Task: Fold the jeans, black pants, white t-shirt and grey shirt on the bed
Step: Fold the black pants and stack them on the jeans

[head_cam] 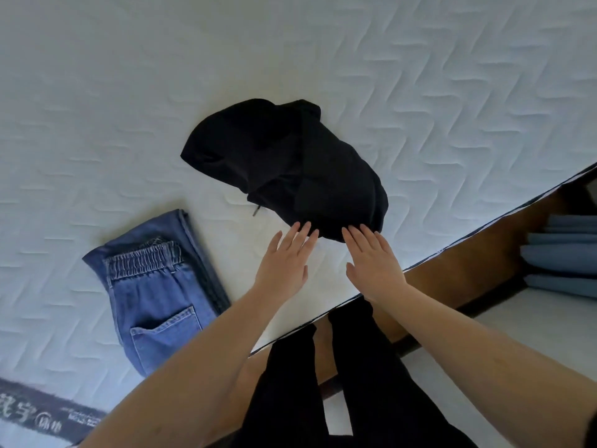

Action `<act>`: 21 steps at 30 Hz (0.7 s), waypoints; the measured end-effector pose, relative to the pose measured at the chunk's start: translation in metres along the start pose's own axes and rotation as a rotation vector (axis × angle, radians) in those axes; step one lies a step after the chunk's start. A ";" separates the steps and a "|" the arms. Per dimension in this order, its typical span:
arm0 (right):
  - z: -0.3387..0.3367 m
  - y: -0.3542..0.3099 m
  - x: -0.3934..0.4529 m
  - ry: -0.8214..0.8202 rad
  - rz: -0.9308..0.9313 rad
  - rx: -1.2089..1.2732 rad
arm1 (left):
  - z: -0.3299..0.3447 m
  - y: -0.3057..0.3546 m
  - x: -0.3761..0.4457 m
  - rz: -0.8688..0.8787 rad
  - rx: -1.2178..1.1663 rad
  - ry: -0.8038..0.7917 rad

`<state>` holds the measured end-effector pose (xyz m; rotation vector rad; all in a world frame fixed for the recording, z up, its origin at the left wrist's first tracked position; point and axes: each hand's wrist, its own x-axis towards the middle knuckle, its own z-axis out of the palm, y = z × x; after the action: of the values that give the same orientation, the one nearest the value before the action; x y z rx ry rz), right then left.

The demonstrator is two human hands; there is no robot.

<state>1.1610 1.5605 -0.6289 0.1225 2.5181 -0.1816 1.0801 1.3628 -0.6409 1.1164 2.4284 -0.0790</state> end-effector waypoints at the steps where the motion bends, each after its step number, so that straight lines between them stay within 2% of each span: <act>1: 0.008 0.003 0.007 0.003 0.007 0.006 | 0.007 0.002 0.008 -0.013 -0.012 0.009; 7: 0.038 0.023 0.045 0.075 0.017 -0.005 | 0.036 0.004 0.052 -0.023 -0.014 0.134; 14: 0.039 0.034 0.063 0.177 -0.052 0.028 | 0.047 -0.009 0.088 0.033 0.101 0.136; 17: 0.025 0.037 0.066 0.203 -0.074 0.105 | 0.039 -0.014 0.094 0.075 0.124 0.254; 21: -0.004 0.036 0.054 0.186 -0.059 0.337 | 0.018 -0.010 0.094 0.054 0.099 0.273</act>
<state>1.1193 1.5995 -0.6605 0.2084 2.6561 -0.6452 1.0265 1.4179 -0.6995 1.3117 2.6557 -0.0316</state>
